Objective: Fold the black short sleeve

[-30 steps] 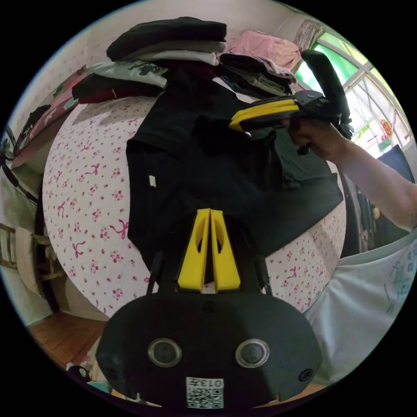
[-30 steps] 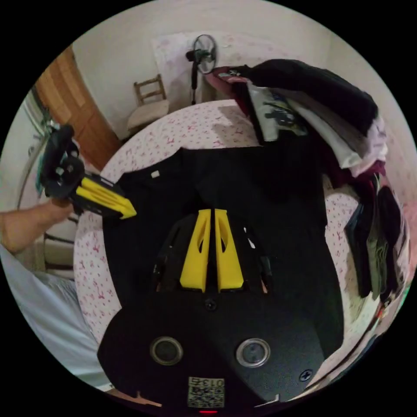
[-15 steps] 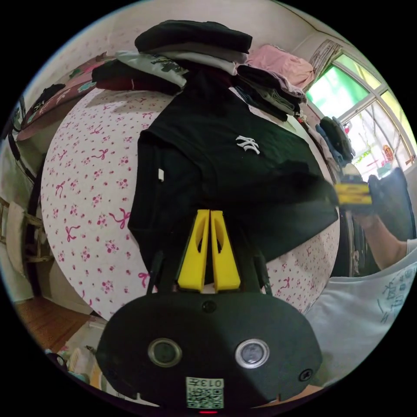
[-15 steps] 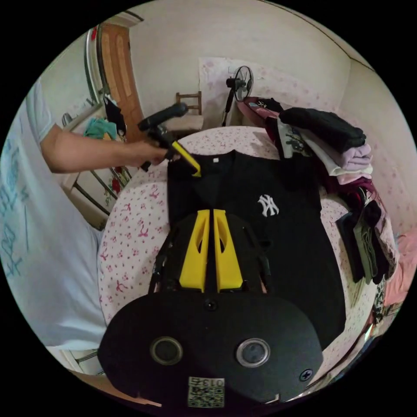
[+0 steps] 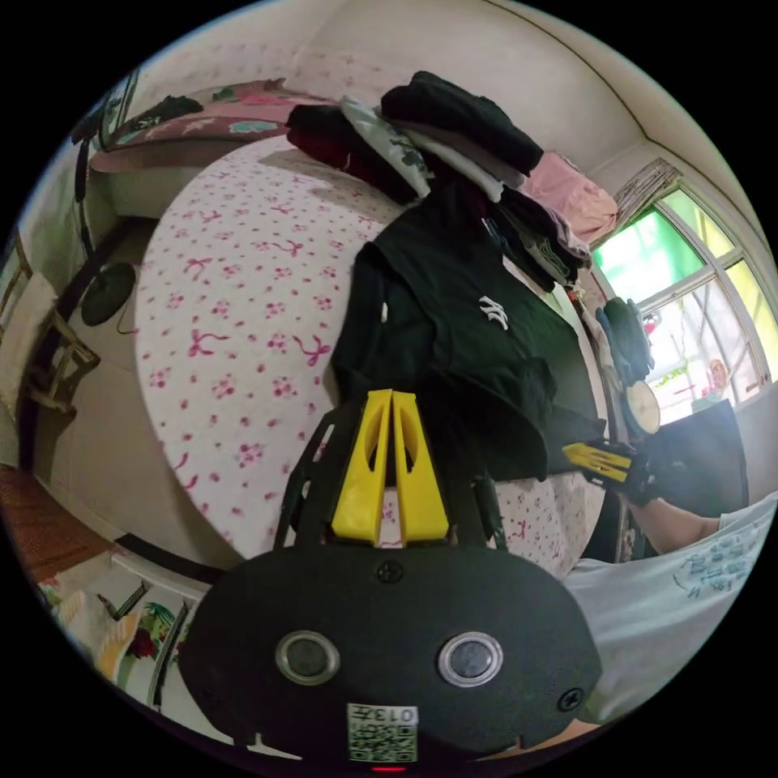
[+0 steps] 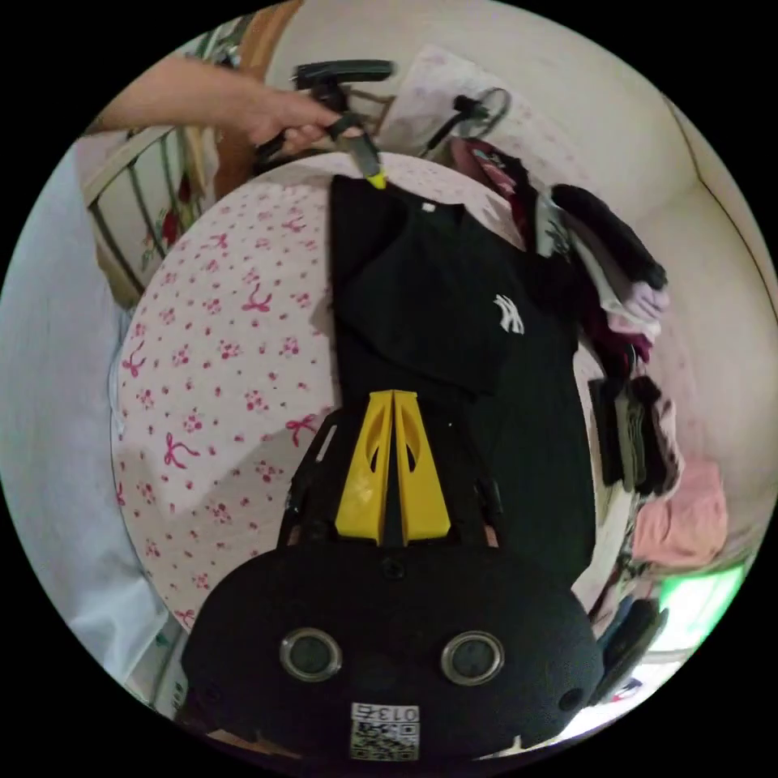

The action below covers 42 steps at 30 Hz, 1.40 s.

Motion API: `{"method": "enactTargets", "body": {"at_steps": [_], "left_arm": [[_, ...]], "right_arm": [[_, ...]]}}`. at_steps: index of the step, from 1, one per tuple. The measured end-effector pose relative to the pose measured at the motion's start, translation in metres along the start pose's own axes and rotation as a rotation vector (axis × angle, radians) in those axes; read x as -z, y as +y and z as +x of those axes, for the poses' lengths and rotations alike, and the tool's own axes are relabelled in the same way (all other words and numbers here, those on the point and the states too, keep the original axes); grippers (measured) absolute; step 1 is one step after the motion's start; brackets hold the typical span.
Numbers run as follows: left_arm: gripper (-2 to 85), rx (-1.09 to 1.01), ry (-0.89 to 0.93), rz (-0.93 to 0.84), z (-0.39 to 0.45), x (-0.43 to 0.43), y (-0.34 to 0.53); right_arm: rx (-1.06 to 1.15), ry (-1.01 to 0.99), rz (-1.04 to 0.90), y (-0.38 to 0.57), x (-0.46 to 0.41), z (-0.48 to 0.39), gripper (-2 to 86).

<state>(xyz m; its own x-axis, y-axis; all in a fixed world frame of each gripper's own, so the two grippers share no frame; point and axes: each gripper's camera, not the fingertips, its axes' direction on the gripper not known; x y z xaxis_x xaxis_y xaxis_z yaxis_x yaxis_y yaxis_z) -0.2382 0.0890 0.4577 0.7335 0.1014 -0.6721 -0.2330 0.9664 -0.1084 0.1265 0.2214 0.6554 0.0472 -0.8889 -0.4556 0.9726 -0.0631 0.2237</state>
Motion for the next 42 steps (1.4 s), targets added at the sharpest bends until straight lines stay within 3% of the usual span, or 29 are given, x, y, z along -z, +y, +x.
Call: {"method": "enactTargets", "body": {"at_steps": [5, 10, 14, 20, 22, 24, 28, 33, 36, 40, 42], "left_arm": [[-0.4, -0.166, 0.04, 0.074, 0.041, 0.012, -0.005], [-0.3, -0.413, 0.018, -0.028, 0.115, -0.03, -0.023], [-0.3, -0.463, 0.02, -0.122, 0.134, -0.065, -0.022], [-0.4, -0.372, -0.014, -0.187, 0.125, -0.097, -0.011], [-0.3, -0.343, 0.023, -0.172, 0.119, -0.1, -0.006], [-0.3, -0.306, 0.03, -0.168, 0.116, -0.099, -0.005], [-0.3, -0.333, -0.044, -0.098, 0.129, -0.088, 0.001], [-0.4, -0.365, -0.141, -0.046, 0.15, -0.098, -0.005], [-0.4, -0.321, -0.167, -0.104, 0.141, -0.116, -0.011], [-0.4, -0.225, -0.154, -0.059, 0.132, -0.103, -0.012], [-0.4, -0.279, -0.189, -0.029, 0.145, -0.095, -0.009]], "right_arm": [[-0.501, -0.109, 0.112, 0.031, 0.011, 0.099, 5.5], [-0.693, -0.29, 0.064, 0.035, -0.019, 0.162, 6.9], [-0.651, -0.452, -0.044, 0.032, -0.036, 0.186, 1.6], [-0.615, -0.299, 0.062, 0.048, -0.011, 0.203, 0.3], [-0.596, -0.292, 0.018, 0.051, -0.015, 0.202, 0.2], [-0.634, -0.278, -0.068, 0.06, -0.017, 0.206, 0.1], [-0.774, -0.181, 0.029, 0.096, 0.028, 0.215, 0.1], [-0.628, -0.217, 0.115, 0.089, 0.059, 0.185, 0.1], [-0.564, -0.222, 0.053, 0.074, 0.051, 0.172, 0.2], [-0.697, -0.213, -0.076, 0.094, 0.048, 0.193, 0.2], [-0.736, -0.129, 0.004, 0.113, 0.072, 0.199, 0.2]]}}
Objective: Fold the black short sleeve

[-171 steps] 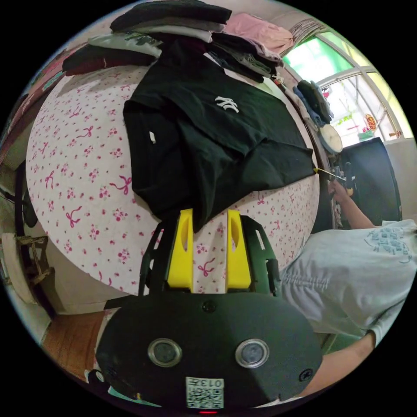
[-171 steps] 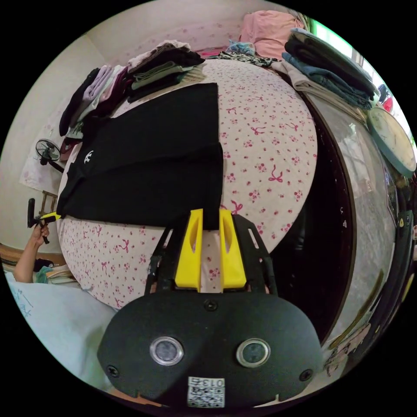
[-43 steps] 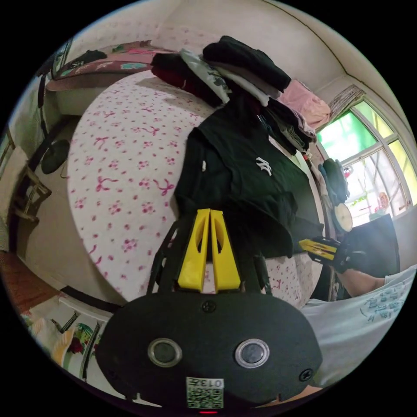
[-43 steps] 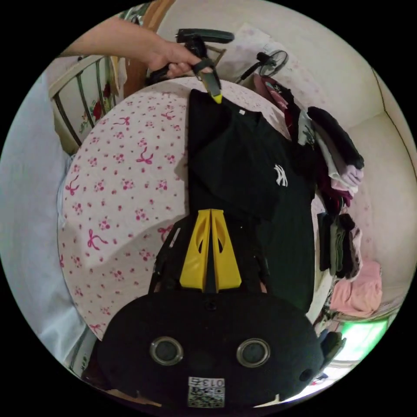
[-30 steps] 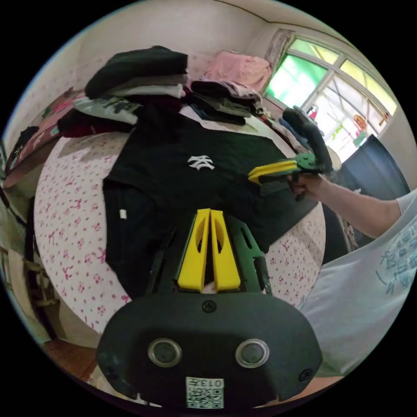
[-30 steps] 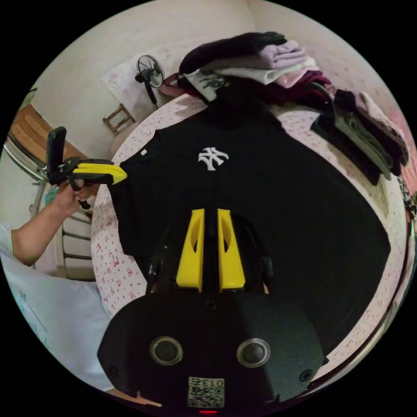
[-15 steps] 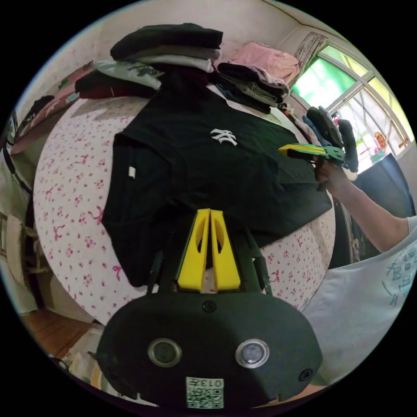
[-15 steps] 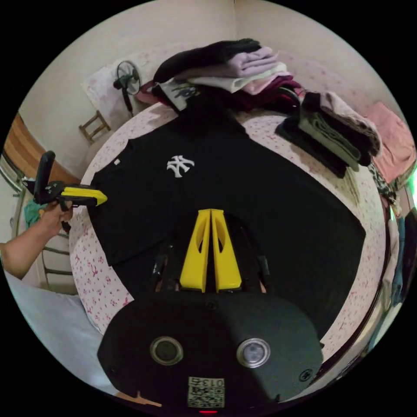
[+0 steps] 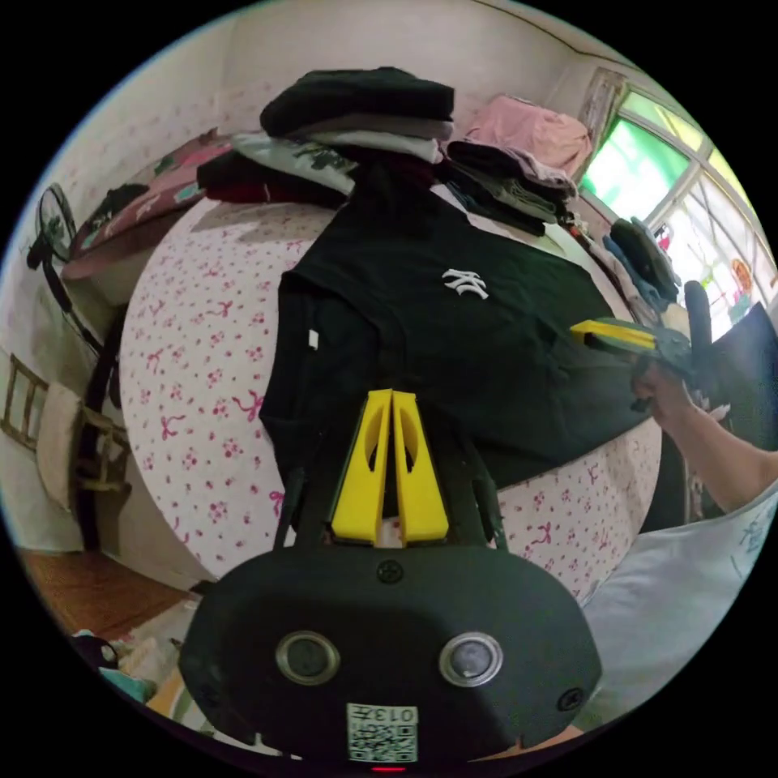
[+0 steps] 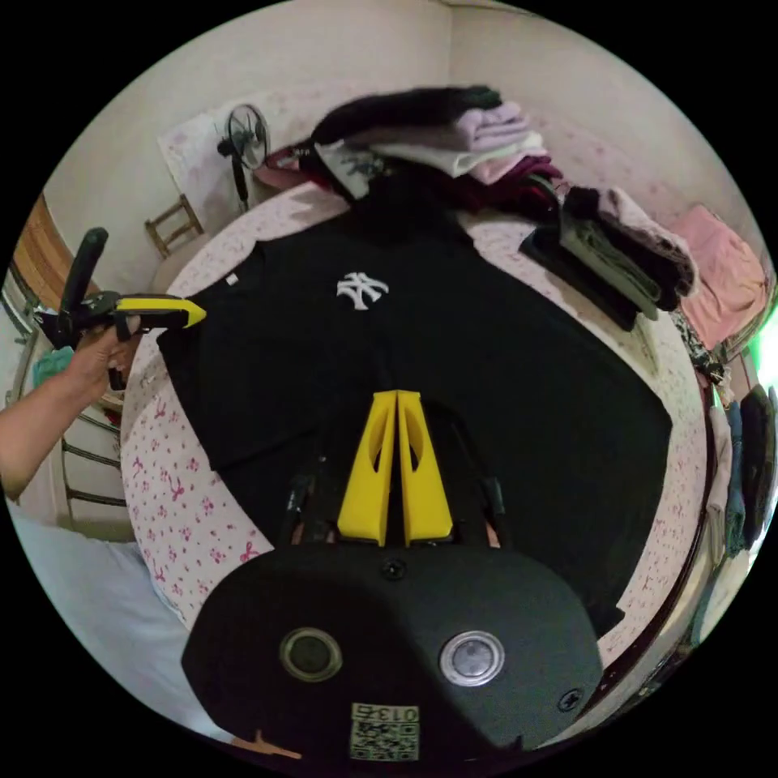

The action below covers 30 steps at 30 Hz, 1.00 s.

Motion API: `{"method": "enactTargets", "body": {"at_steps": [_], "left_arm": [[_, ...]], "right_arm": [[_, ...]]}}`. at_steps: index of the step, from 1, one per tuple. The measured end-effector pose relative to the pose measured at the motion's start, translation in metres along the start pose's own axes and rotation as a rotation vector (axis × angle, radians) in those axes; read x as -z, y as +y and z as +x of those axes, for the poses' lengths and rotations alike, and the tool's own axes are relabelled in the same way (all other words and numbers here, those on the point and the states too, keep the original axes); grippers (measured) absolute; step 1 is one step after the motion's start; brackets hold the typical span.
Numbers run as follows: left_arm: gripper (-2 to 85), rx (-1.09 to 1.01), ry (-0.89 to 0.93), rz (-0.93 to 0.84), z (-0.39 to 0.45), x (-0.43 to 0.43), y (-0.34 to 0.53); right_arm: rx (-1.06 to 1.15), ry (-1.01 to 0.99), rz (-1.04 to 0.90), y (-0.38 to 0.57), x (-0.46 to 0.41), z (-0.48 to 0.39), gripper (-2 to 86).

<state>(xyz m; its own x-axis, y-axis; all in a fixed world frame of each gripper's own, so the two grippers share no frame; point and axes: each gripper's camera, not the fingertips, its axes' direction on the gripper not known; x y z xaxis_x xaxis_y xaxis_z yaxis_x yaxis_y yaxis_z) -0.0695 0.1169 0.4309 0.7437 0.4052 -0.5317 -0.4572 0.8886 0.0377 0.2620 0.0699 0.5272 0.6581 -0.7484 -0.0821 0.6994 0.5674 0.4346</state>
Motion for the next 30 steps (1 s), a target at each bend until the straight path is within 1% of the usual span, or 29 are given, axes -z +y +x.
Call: {"method": "enactTargets", "body": {"at_steps": [1, 2, 4, 6, 8, 9, 11, 12, 14, 16, 20, 22, 24, 25, 26, 27, 28, 30], "left_arm": [[-0.4, -0.05, 0.0, 0.009, 0.011, 0.005, -0.001], [-0.4, -0.08, 0.005, 0.014, 0.018, 0.006, -0.002], [-0.3, -0.208, 0.028, 0.012, 0.054, 0.005, -0.004], [-0.3, -0.311, 0.012, -0.017, 0.083, -0.005, -0.006], [-0.3, -0.351, -0.026, -0.072, 0.104, -0.022, -0.007], [-0.3, -0.343, -0.051, -0.13, 0.11, -0.036, -0.009], [-0.3, -0.298, -0.058, -0.093, 0.107, -0.037, -0.008], [-0.3, -0.257, -0.023, -0.104, 0.101, -0.04, -0.012], [-0.3, -0.197, 0.028, -0.138, 0.093, -0.042, -0.019], [-0.3, -0.227, 0.005, -0.082, 0.103, -0.036, -0.029], [-0.3, -0.294, 0.004, -0.065, 0.133, -0.049, -0.052], [-0.3, -0.283, 0.02, -0.127, 0.143, -0.074, -0.065], [-0.3, -0.269, 0.019, -0.128, 0.143, -0.087, -0.067], [-0.3, -0.224, 0.029, -0.128, 0.137, -0.09, -0.07], [-0.3, -0.204, 0.052, -0.135, 0.133, -0.09, -0.071], [-0.3, -0.162, 0.069, -0.145, 0.125, -0.09, -0.074], [-0.3, -0.131, 0.037, -0.129, 0.117, -0.086, -0.075], [-0.3, -0.093, -0.02, -0.099, 0.103, -0.08, -0.079]], "right_arm": [[-0.007, 0.008, 0.046, 0.011, 0.017, 0.008, 0.2], [-0.013, 0.04, 0.042, 0.024, 0.028, 0.014, 0.2], [-0.014, 0.081, 0.005, 0.047, 0.038, 0.024, 0.2], [-0.034, 0.121, -0.027, 0.07, 0.047, 0.034, 0.2], [-0.074, 0.208, -0.054, 0.098, 0.06, 0.05, 0.2], [-0.082, 0.238, -0.062, 0.105, 0.063, 0.054, 0.1], [-0.156, 0.404, -0.115, 0.128, 0.072, 0.078, 0.1], [-0.195, 0.427, -0.128, 0.133, 0.075, 0.087, 0.1], [-0.38, 0.405, -0.132, 0.156, 0.094, 0.125, 0.1], [-0.458, 0.379, -0.103, 0.169, 0.11, 0.148, 0.2], [-0.414, 0.361, -0.054, 0.171, 0.13, 0.171, 0.2], [-0.392, 0.338, -0.052, 0.166, 0.132, 0.178, 0.2], [-0.389, 0.327, -0.129, 0.163, 0.124, 0.187, 0.2], [-0.403, 0.33, -0.225, 0.164, 0.117, 0.196, 0.2], [-0.418, 0.339, -0.174, 0.165, 0.125, 0.202, 0.2], [-0.448, 0.359, -0.192, 0.165, 0.128, 0.207, 0.2], [-0.487, 0.379, -0.208, 0.168, 0.136, 0.217, 0.2], [-0.511, 0.357, -0.116, 0.172, 0.153, 0.231, 0.2]]}}
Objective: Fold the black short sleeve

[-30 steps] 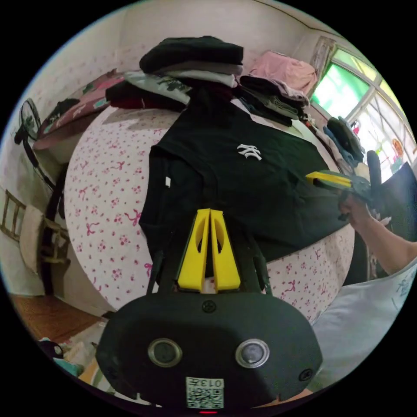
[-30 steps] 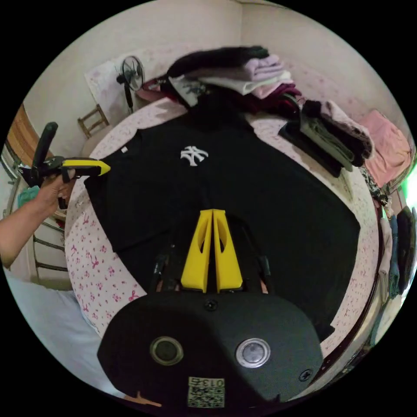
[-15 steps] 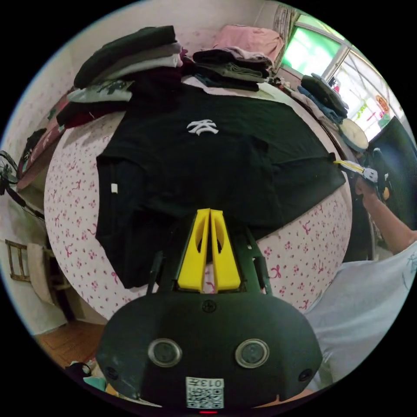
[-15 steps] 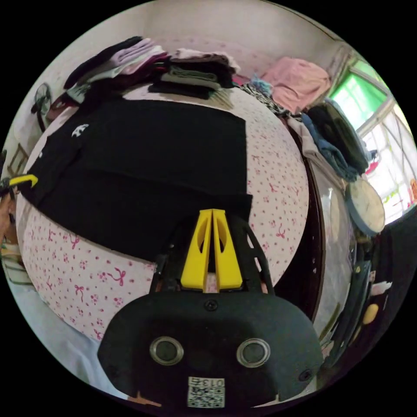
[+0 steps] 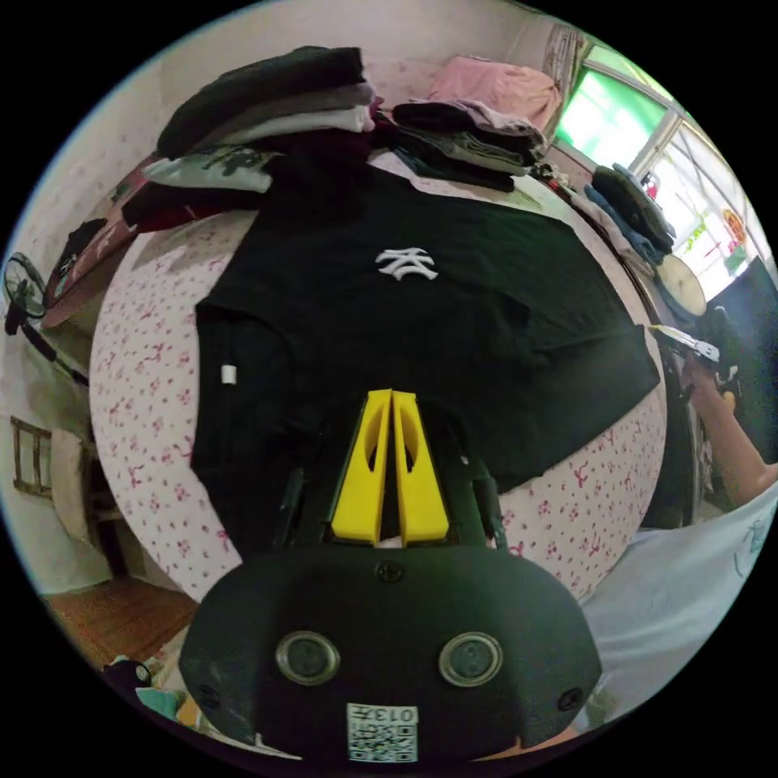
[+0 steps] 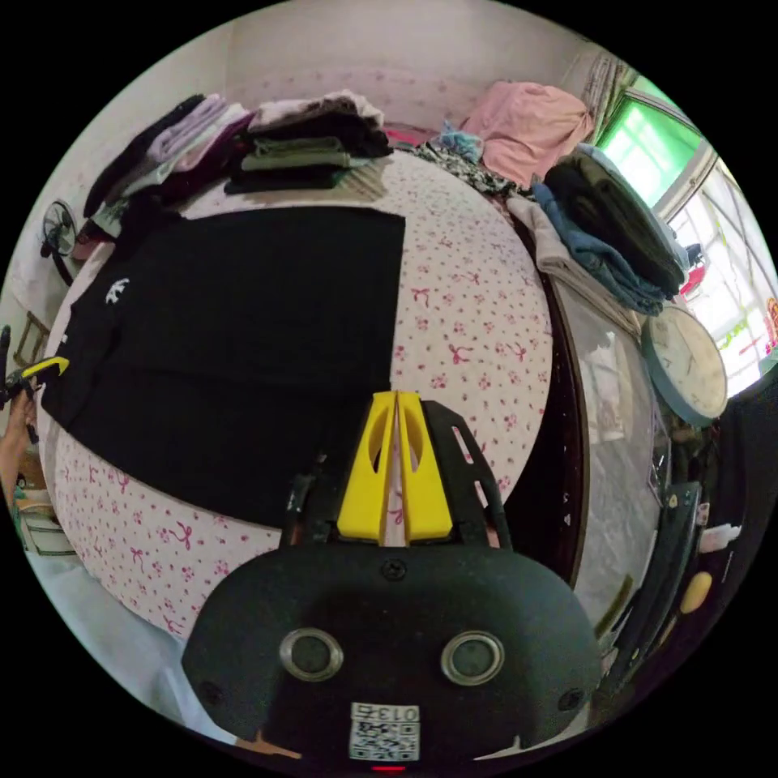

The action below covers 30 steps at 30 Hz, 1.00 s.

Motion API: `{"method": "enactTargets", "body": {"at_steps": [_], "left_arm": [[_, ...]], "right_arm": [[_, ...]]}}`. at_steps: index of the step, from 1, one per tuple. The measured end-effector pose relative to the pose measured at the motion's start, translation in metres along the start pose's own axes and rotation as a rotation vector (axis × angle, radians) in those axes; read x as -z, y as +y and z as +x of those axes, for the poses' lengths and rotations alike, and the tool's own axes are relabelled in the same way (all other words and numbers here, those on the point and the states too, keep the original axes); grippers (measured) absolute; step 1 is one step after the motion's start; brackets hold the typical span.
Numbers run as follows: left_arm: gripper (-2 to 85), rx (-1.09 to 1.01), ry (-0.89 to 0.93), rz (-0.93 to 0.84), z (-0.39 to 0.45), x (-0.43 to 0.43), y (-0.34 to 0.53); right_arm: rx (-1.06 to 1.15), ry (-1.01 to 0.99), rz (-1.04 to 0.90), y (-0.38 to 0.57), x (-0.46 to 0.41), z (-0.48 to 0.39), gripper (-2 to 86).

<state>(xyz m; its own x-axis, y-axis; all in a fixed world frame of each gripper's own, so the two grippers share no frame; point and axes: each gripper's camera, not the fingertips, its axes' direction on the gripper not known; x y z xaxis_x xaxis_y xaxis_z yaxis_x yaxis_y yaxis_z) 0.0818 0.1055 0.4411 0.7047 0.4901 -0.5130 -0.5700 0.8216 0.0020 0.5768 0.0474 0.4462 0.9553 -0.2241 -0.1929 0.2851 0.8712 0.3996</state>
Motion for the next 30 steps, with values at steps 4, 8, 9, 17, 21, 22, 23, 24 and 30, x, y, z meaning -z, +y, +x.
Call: {"method": "enactTargets", "body": {"at_steps": [4, 8, 9, 17, 21, 22, 23, 24, 30], "left_arm": [[-0.2, 0.091, -0.007, 0.065, -0.038, 0.009, -0.034], [0.2, 0.072, -0.026, 0.12, -0.05, 0.007, -0.091], [0.5, 0.041, -0.042, 0.124, -0.048, 0.003, -0.114], [8.2, -0.129, -0.269, 0.07, -0.024, -0.045, -0.244], [13.6, -0.172, -0.342, 0.039, -0.017, -0.069, -0.287], [13.9, -0.188, -0.347, 0.019, -0.017, -0.075, -0.296], [13.9, -0.195, -0.344, 0.009, -0.018, -0.079, -0.301], [13.8, -0.202, -0.342, -0.026, -0.019, -0.086, -0.308], [6.6, -0.184, -0.295, -0.156, -0.021, -0.114, -0.332]], "right_arm": [[0.096, -0.112, 0.037, -0.027, 0.003, 0.024, 0.3], [0.167, -0.213, 0.058, -0.072, -0.006, 0.03, 0.4], [0.172, -0.226, 0.062, -0.079, -0.008, 0.03, 0.5], [0.355, -0.193, 0.074, -0.179, -0.044, 0.013, 3.3], [0.424, -0.185, 0.089, -0.213, -0.051, 0.015, 7.3], [0.451, -0.191, 0.079, -0.223, -0.054, 0.016, 7.6], [0.467, -0.2, 0.067, -0.232, -0.056, 0.017, 7.9], [0.474, -0.212, 0.063, -0.237, -0.057, 0.018, 8.0], [0.618, -0.233, -0.025, -0.273, -0.076, 0.0, 9.4]]}}
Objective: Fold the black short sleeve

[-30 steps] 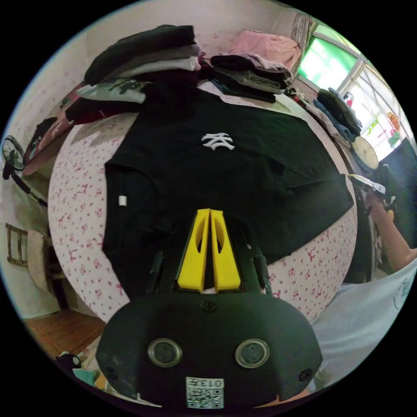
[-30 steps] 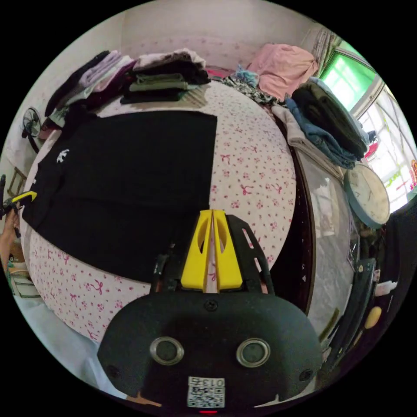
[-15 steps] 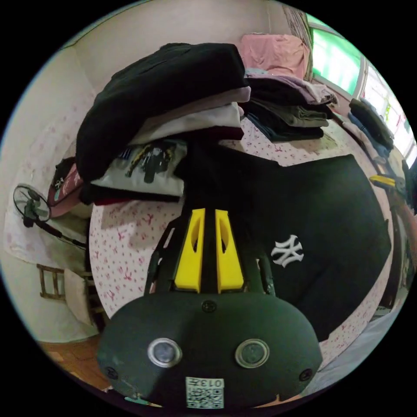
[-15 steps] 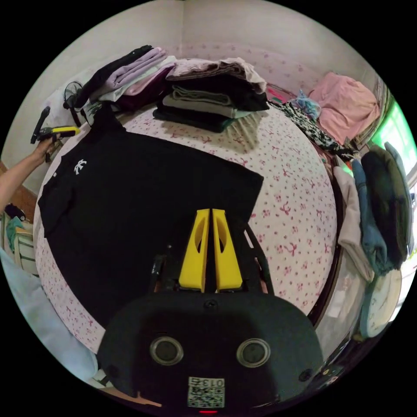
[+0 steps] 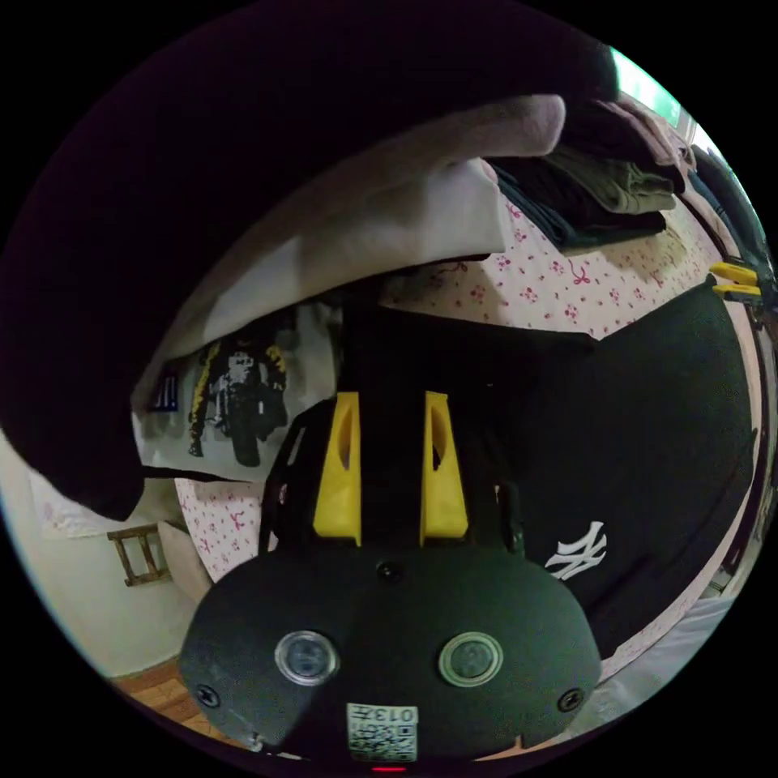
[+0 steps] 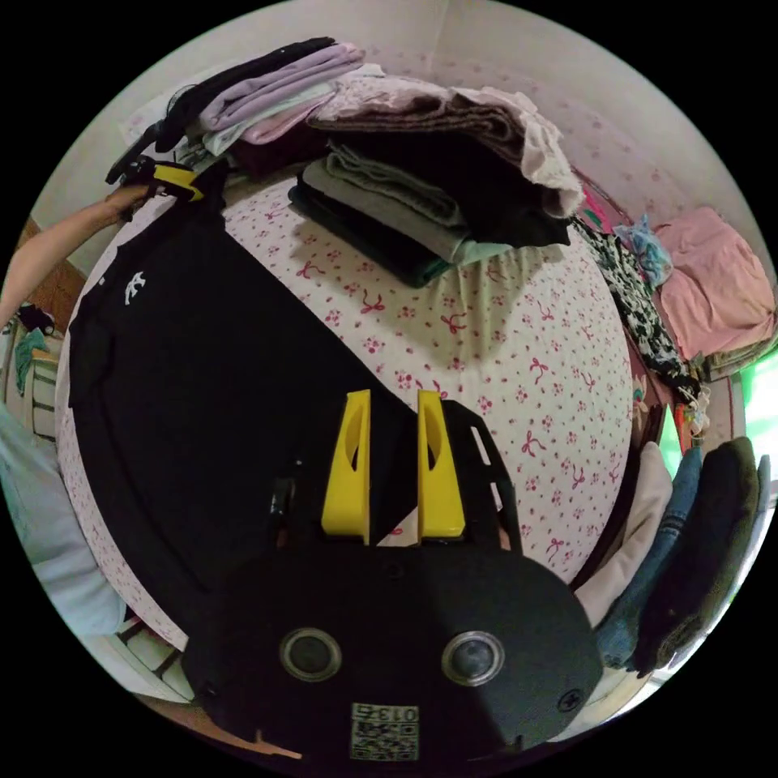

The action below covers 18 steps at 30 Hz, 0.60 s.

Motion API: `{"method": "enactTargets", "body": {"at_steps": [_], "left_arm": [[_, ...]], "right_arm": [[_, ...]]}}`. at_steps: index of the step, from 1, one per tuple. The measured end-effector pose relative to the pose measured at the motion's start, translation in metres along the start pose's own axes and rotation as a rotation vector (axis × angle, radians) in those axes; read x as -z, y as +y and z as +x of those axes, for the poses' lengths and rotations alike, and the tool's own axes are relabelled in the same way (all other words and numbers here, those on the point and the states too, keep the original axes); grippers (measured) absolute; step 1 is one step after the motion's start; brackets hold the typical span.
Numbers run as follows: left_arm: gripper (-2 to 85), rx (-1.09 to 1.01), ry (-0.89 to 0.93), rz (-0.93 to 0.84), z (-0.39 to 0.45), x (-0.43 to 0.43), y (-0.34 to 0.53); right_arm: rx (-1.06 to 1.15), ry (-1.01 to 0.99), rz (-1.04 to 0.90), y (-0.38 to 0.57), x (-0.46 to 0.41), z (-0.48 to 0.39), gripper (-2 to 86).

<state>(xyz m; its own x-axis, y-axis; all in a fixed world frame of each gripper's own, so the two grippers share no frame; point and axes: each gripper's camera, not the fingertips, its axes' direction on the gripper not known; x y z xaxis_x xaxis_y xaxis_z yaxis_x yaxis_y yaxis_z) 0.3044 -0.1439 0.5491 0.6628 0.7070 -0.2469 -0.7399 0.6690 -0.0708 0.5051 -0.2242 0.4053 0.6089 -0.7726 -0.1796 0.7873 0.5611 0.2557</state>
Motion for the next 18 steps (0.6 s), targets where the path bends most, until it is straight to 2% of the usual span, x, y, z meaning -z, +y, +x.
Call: {"method": "enactTargets", "body": {"at_steps": [5, 9, 18], "left_arm": [[1.0, -0.001, 0.049, -0.005, 0.0, -0.001, 0.003], [0.2, 0.01, 0.07, 0.07, -0.01, 0.026, 0.025], [0.2, 0.007, 0.11, 0.335, -0.014, 0.126, 0.145]], "right_arm": [[0.003, -0.1, -0.09, -0.016, -0.023, 0.009, 9.5], [-0.012, -0.173, -0.159, -0.023, -0.026, 0.01, 3.1], [0.039, 0.022, 0.026, 0.02, 0.039, -0.064, 0.7]]}}
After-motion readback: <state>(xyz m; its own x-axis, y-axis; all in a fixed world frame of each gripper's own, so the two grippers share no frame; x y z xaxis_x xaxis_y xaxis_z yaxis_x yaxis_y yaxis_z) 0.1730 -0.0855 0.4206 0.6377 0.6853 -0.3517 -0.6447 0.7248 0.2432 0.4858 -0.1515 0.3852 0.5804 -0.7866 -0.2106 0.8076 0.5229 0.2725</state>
